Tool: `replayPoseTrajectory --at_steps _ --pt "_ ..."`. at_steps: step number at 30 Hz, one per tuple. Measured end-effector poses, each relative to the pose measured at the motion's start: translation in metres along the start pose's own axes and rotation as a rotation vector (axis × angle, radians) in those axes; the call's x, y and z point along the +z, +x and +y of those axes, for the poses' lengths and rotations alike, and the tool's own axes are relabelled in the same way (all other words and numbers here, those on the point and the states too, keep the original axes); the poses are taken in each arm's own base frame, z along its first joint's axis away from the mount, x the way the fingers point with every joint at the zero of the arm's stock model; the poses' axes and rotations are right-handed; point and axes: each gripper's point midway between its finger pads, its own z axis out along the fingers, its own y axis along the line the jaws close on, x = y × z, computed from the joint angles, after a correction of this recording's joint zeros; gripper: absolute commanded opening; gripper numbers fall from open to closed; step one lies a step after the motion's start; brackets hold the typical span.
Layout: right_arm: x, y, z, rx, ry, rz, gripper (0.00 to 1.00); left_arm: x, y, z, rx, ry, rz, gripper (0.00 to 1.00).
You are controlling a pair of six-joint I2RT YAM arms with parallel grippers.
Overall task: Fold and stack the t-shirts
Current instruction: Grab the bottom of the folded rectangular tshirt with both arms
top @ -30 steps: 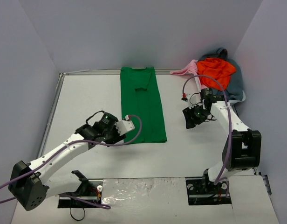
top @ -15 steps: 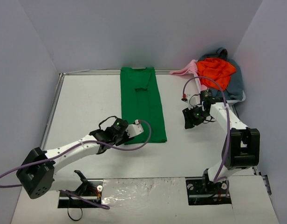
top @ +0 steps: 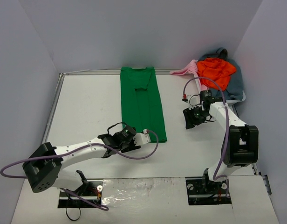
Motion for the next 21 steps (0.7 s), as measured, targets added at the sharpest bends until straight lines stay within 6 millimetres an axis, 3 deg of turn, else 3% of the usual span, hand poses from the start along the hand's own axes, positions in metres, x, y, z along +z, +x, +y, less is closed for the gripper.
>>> replayPoseTrajectory --at_steps 5,13,21 --pt "0.003 0.001 -0.002 0.004 0.002 0.009 0.40 0.008 0.012 -0.011 0.016 0.028 0.042 0.56" --pt "0.006 0.004 -0.004 0.010 0.007 0.022 0.40 0.024 0.030 -0.019 0.039 0.047 0.126 0.52" --pt "0.005 0.005 -0.006 0.010 0.018 0.027 0.40 0.027 0.028 -0.015 0.039 0.024 0.127 0.47"
